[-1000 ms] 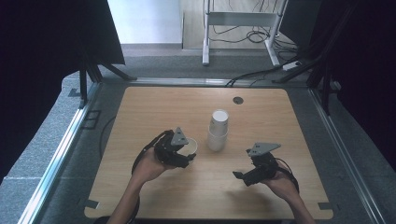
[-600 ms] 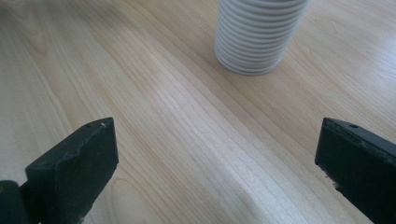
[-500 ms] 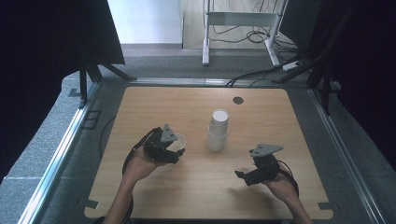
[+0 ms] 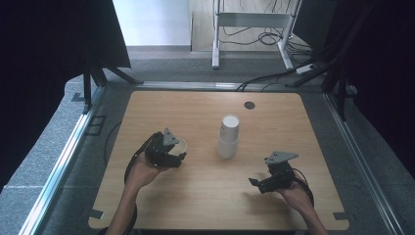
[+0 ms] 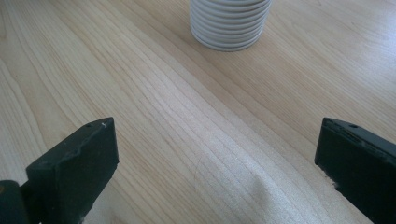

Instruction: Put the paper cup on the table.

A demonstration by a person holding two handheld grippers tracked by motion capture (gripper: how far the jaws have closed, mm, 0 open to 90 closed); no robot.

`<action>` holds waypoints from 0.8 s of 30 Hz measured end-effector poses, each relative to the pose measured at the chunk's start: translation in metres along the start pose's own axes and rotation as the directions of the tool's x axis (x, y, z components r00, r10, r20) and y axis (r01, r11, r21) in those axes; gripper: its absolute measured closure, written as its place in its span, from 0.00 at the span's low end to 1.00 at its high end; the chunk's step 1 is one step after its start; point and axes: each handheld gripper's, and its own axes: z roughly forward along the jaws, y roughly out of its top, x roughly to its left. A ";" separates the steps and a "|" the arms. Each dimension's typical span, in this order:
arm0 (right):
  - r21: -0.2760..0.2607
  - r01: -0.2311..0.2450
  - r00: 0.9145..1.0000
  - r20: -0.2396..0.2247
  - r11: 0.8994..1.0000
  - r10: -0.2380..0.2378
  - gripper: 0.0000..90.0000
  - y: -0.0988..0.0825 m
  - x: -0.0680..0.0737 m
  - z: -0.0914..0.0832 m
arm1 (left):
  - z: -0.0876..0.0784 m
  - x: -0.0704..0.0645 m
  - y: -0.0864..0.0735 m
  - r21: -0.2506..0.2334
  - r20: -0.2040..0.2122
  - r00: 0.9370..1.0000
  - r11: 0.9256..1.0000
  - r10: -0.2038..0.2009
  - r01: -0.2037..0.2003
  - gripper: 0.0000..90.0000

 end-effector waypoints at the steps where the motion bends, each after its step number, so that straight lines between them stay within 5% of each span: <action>1: 0.002 0.000 1.000 0.000 1.000 0.000 0.00 0.000 0.000 0.000 | 0.001 0.001 -0.001 0.002 -0.003 1.000 1.000 -0.006 0.006 0.30; 24: 0.042 0.019 1.000 -0.017 0.999 -0.019 0.00 -0.002 0.004 0.009 | 0.038 0.008 -0.015 0.021 -0.027 0.995 0.995 -0.094 0.095 0.28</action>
